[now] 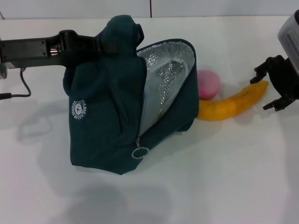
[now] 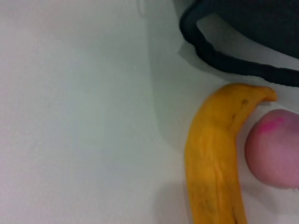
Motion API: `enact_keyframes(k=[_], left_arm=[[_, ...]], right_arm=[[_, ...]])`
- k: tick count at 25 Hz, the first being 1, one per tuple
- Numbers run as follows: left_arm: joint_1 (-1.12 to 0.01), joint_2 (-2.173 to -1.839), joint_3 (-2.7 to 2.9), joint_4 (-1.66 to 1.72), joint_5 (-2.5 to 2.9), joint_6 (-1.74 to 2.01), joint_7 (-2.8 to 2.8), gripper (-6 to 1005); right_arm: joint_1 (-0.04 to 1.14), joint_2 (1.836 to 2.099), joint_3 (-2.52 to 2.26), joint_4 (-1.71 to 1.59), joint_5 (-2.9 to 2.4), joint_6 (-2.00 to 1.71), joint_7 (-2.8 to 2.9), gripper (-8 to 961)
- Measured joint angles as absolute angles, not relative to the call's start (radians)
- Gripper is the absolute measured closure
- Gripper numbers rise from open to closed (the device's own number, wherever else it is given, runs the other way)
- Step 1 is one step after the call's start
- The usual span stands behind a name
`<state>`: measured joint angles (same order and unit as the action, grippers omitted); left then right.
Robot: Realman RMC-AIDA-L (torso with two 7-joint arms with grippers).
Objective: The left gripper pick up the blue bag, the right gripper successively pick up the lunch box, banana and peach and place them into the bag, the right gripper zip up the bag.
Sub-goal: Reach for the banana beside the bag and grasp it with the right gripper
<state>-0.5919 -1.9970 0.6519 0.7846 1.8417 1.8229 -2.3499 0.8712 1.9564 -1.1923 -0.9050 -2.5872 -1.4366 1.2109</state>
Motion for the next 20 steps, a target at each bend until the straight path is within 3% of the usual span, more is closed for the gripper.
enact_keyframes(k=[20], left_arm=[[-0.590,-1.996,0.653,0.784,1.843,1.821,-2.341,964]], right_arm=[[0.904,1.988,-1.205,-0.810,-2.602,-1.319,1.196,248]])
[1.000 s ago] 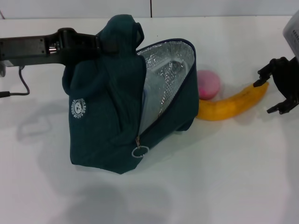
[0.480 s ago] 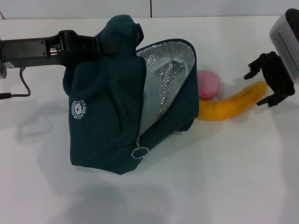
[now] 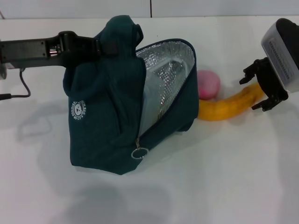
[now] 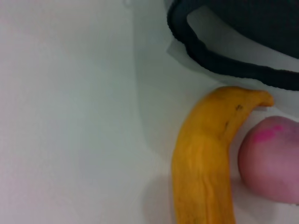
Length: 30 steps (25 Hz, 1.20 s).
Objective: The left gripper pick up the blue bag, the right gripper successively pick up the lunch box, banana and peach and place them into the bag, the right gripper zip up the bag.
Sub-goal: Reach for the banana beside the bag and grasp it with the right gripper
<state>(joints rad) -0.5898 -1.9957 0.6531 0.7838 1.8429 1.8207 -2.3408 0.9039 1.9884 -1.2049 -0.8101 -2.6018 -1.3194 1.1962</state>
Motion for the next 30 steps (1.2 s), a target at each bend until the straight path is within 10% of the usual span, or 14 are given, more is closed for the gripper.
enact_keyframes(k=[30], left_arm=[[-0.590,-1.999,0.653,0.777,1.845,1.821,-2.341,964]], right_arm=[[0.930,2.010,-1.206,-0.725,-2.603,-1.256,1.188,325]])
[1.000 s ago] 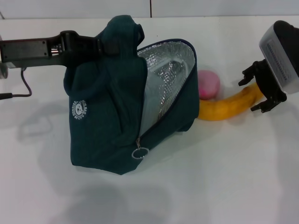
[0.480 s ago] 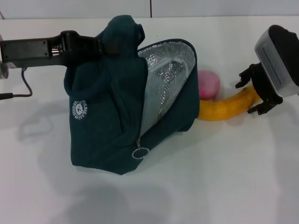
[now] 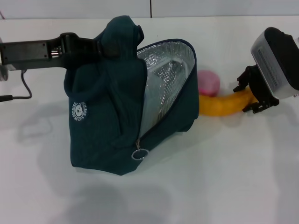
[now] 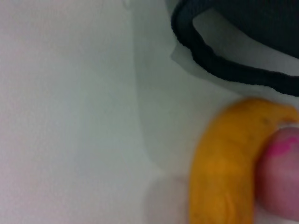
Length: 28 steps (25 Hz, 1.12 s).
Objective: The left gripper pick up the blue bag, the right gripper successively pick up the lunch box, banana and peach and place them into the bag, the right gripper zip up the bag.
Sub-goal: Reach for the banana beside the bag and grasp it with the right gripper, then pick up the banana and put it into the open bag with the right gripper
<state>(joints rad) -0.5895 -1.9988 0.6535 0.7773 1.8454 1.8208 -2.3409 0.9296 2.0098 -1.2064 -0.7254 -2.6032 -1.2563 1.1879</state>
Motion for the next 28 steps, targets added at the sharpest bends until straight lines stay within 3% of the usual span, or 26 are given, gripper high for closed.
enact_keyframes(k=[4,28], left_arm=[[-0.589,-1.999,0.653,0.773,1.845,1.821,-2.341,964],[-0.574,-1.976,0.647,0.773,1.839,1.821,-2.328,964]], right_arm=[[0.930,2.012,-1.206,-0.731,-2.608,-1.259,1.195,445],[0.852,2.010,-0.992,-1.093,-2.532,-1.708,1.340,465]])
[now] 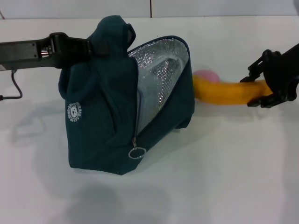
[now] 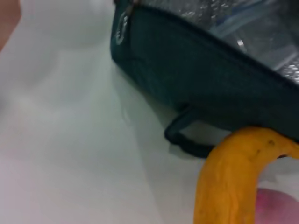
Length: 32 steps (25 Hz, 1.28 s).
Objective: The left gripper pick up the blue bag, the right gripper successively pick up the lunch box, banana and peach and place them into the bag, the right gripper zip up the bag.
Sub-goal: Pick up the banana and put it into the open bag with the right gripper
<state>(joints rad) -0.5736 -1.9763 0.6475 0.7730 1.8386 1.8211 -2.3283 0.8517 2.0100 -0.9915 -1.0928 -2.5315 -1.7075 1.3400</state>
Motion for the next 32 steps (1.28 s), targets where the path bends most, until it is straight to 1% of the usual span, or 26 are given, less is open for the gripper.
enact_keyframes(k=[4,8,13,18,21,27,28,32], left_arm=[[-0.569,-1.975,0.647,0.772,1.838,1.822,-2.329,964],[-0.568,-1.976,0.646,0.772,1.836,1.821,-2.329,963],[-0.568,-1.977,0.646,0.772,1.836,1.820,-2.328,963],[-0.565,-1.985,0.635,0.762,1.833,1.813,-2.326,963],[-0.565,-1.983,0.634,0.737,1.833,1.812,-2.315,963],[-0.564,-1.980,0.635,0.722,1.834,1.811,-2.294,963],[-0.564,-1.980,0.635,0.722,1.834,1.811,-2.293,963],[-0.563,-1.977,0.637,0.721,1.836,1.813,-2.293,963]], right_arm=[[0.848,2.002,-0.941,-1.131,-2.531,-1.730,1.412,466],[0.831,1.988,-0.911,-1.153,-2.531,-1.729,1.478,466],[0.805,1.981,-0.909,-1.167,-2.542,-1.688,1.544,467],[0.784,1.964,-0.909,-1.179,-2.541,-1.684,1.604,468],[0.771,1.956,-0.888,-1.211,-2.534,-1.743,1.630,468],[0.758,1.959,-0.750,-1.309,-2.497,-1.880,1.670,467],[0.759,1.956,-0.736,-1.321,-2.478,-1.892,1.684,467],[0.779,1.930,-0.729,-1.345,-2.379,-1.947,1.758,468]])
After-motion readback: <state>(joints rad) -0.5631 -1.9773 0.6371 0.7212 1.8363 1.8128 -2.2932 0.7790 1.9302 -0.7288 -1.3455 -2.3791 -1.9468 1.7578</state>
